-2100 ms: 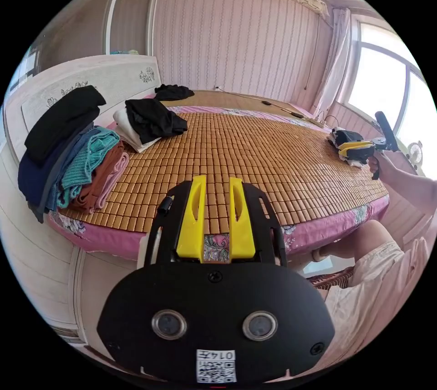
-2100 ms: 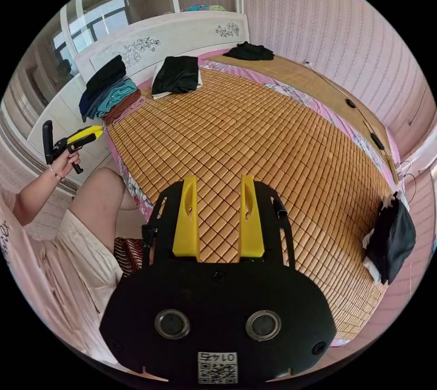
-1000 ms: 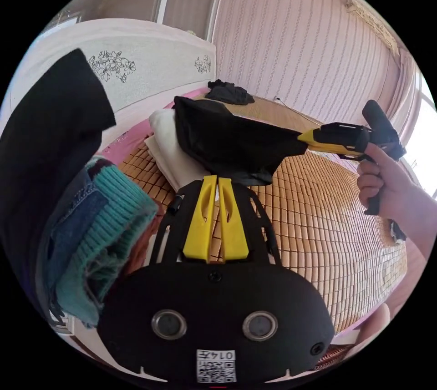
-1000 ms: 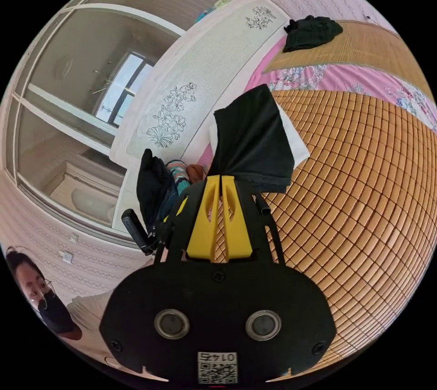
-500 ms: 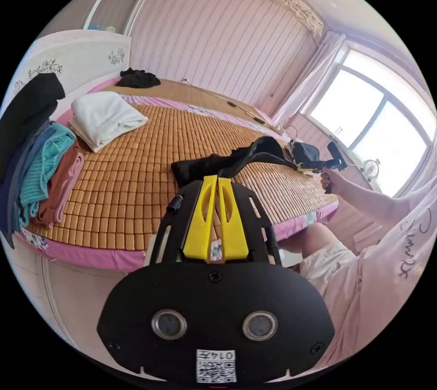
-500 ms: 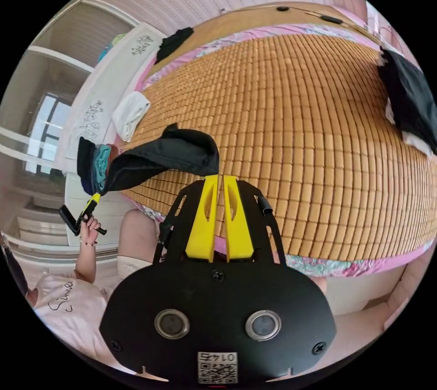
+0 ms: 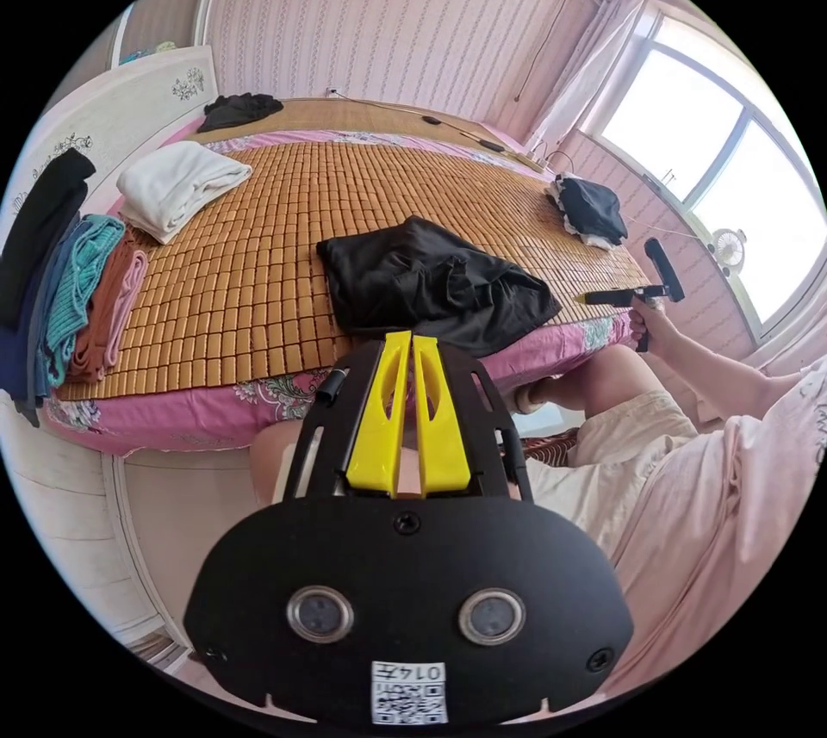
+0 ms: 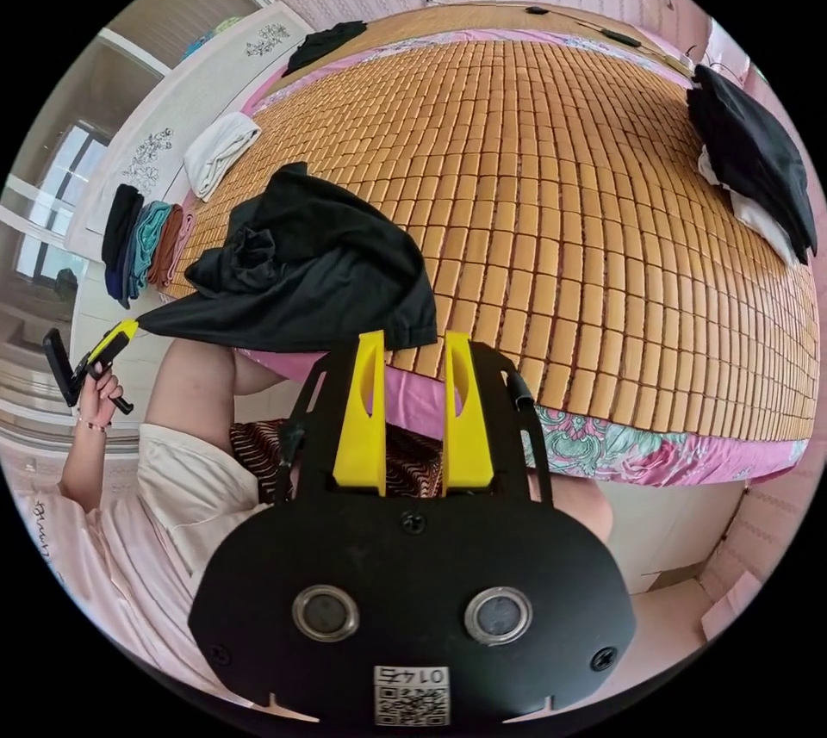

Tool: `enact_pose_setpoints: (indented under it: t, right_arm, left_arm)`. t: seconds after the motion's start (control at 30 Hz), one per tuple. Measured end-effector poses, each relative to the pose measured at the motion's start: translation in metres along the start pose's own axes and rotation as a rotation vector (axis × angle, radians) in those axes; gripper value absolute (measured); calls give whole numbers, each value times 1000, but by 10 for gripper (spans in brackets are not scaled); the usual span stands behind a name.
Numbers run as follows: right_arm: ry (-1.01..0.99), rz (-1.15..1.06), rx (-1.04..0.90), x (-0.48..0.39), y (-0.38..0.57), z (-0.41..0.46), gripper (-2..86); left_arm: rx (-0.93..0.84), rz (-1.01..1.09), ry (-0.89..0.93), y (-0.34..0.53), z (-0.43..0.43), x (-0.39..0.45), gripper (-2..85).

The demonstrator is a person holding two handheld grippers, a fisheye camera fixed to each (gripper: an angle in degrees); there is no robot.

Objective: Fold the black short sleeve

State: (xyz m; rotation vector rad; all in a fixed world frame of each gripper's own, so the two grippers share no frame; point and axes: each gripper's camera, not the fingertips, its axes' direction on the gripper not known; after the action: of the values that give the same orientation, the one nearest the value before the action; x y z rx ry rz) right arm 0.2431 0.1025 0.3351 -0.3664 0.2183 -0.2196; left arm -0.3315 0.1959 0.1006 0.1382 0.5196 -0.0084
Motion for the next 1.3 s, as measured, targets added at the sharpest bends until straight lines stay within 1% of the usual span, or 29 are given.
enact_pose_setpoints:
  t: [0.1,0.17,0.23,0.3,0.33,0.47,0.57,0.67,0.73,0.77,0.83,0.97,1.03,1.07,1.13,1.2,1.3]
  right_arm:
    - [0,-44,-3,-7,5,13,90]
    - [67,-67,-34,-10,9,26,86]
    - [165,-59,-135,-2,16,52,74]
    - [181,-60,-96,6,26,50,52]
    - [178,-47,-118,15,32,52,33]
    - [87,-29,-83,49,59,40,13]
    - [-54,-9,10,82,86,11,8]
    - [-249,82,68,123,109,-20,5]
    - [-495,124,172,153,126,-48,4]
    - [-543,123,205,158,129,-56,4]
    - [-668,77,346,170,140,-96,3]
    - [-765,-42,559,174,151,-169,2]
    - [-810,-141,688,171,163,-222,2]
    - [-817,-166,718,169,167,-235,2]
    - [-845,-255,835,164,189,-284,2]
    - [-851,-318,908,161,209,-315,2]
    - [-803,-380,999,156,247,-358,2]
  left_arm:
    - [1,-23,-11,6,-2,13,-10]
    - [6,-34,-12,10,-3,21,-10]
    - [9,-43,-12,15,-3,31,-10]
    - [6,-53,-7,19,-3,37,-10]
    - [4,-57,-5,21,-4,41,-10]
    - [27,-37,-24,28,-16,56,-10]
    - [51,-49,-2,34,-31,63,-10]
    - [122,-74,21,37,-58,68,-10]
    - [195,-61,24,30,-87,78,-10]
    - [216,-50,24,27,-95,81,-10]
    - [302,0,34,9,-130,96,-10]
    - [446,29,99,-23,-195,110,-10]
    - [586,15,174,-35,-247,114,-10]
    - [626,15,195,-37,-261,115,-10]
    - [779,44,253,-40,-319,128,-10]
    - [853,103,242,-38,-361,147,-10]
    - [919,220,148,-27,-416,190,-10]
